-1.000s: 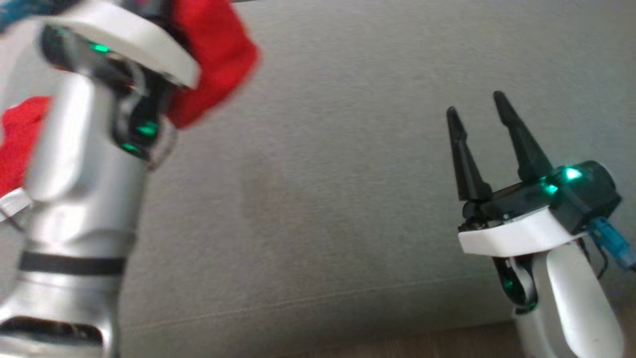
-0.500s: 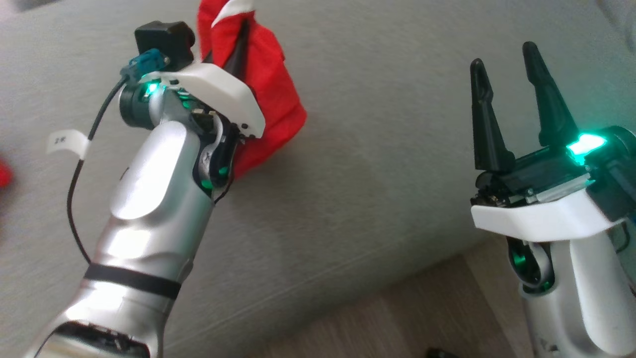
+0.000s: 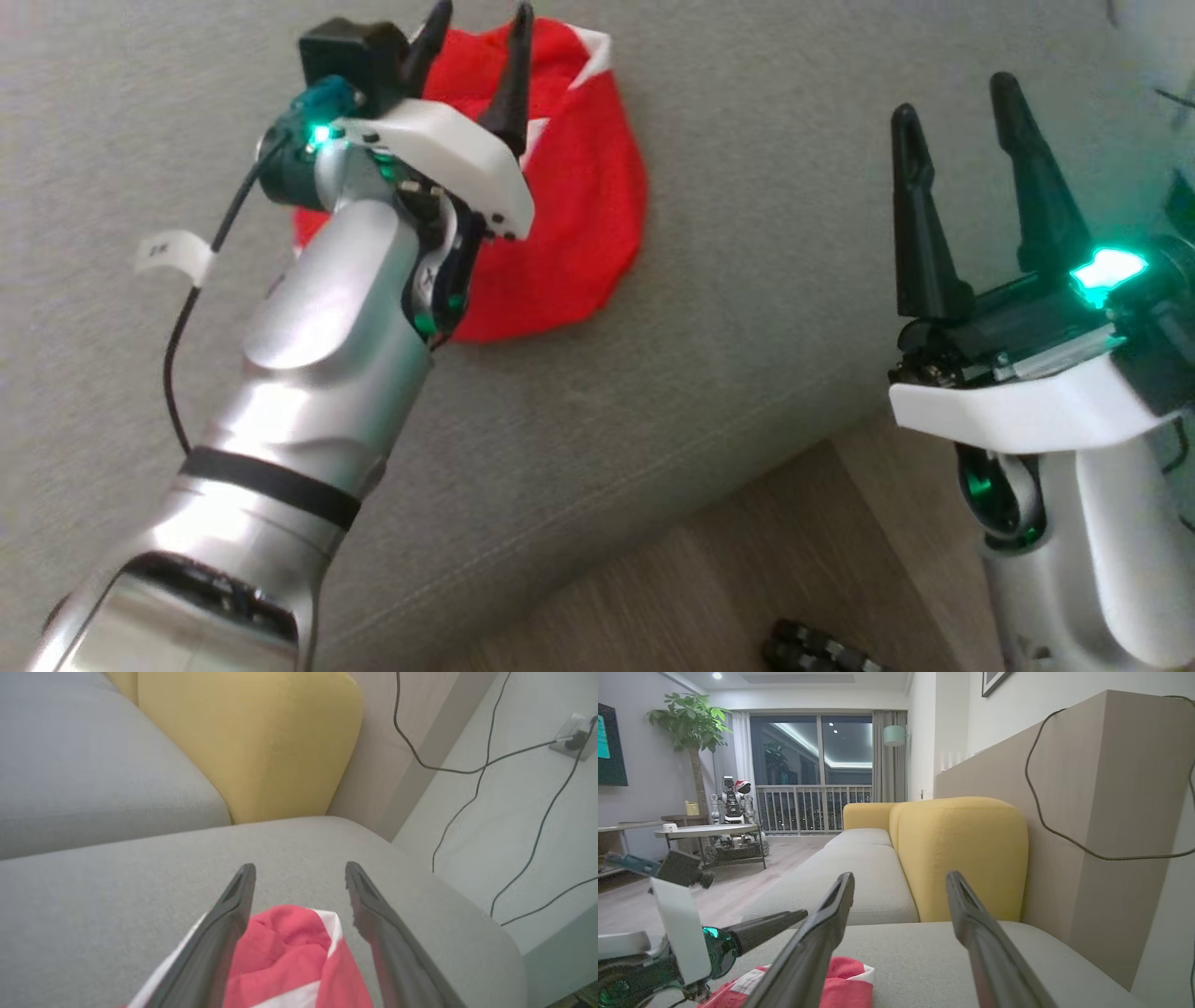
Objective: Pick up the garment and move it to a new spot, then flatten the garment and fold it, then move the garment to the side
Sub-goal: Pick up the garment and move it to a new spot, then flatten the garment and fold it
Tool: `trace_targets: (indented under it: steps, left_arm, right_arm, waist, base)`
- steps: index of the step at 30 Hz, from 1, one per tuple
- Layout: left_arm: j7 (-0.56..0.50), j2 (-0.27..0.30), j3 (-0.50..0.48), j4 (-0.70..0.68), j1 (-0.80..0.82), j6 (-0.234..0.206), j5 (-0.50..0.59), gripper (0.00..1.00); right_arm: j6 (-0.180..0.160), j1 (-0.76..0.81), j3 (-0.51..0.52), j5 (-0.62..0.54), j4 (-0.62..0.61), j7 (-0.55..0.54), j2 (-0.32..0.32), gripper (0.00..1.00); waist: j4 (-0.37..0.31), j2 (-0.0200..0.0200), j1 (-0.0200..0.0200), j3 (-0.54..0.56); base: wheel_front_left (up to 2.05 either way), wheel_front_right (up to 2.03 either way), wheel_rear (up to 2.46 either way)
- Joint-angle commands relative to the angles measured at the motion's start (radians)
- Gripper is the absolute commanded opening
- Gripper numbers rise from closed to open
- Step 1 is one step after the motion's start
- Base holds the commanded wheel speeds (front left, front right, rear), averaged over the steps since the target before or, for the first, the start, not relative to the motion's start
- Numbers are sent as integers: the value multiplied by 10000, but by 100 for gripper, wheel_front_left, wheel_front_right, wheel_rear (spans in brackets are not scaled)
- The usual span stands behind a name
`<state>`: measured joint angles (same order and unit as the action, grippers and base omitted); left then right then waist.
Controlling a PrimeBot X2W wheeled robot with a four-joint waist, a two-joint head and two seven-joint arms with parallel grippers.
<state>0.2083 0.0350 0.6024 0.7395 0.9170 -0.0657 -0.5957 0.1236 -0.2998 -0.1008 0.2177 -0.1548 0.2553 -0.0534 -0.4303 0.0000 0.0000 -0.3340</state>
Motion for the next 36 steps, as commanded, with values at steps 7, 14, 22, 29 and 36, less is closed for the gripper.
trace_targets:
  steps: [7,14,22,29,36]
  left_arm:
    - [498,1006,-433,-912,-206,79,407,100]
    - [530,2203,-964,-3271,-3069,-141,1218,100]
    - [533,1944,-2058,-5658,-6638,-537,1802,100]
    - [533,1209,-2928,-6357,-7531,-299,2394,100]
    - [534,837,-3203,-6284,-7514,298,2944,100]
  right_arm:
    - [71,84,-210,-556,174,65,32,100]
    - [71,844,-71,-801,832,65,32,100]
    - [71,1710,-79,-849,1382,65,32,100]
    - [71,1688,-177,-1042,1719,65,32,100]
    - [71,362,-69,-1494,2938,-316,32,100]
  waist:
    - [1949,0,0,1238]
    - [3282,0,0,2087]
    - [3986,0,0,2724]
    - [4328,0,0,2677]
    - [4880,0,0,2038]
  base:
    - [0,0,0]
    - [0,0,0]
    - [0,0,0]
    - [0,0,0]
    - [0,0,0]
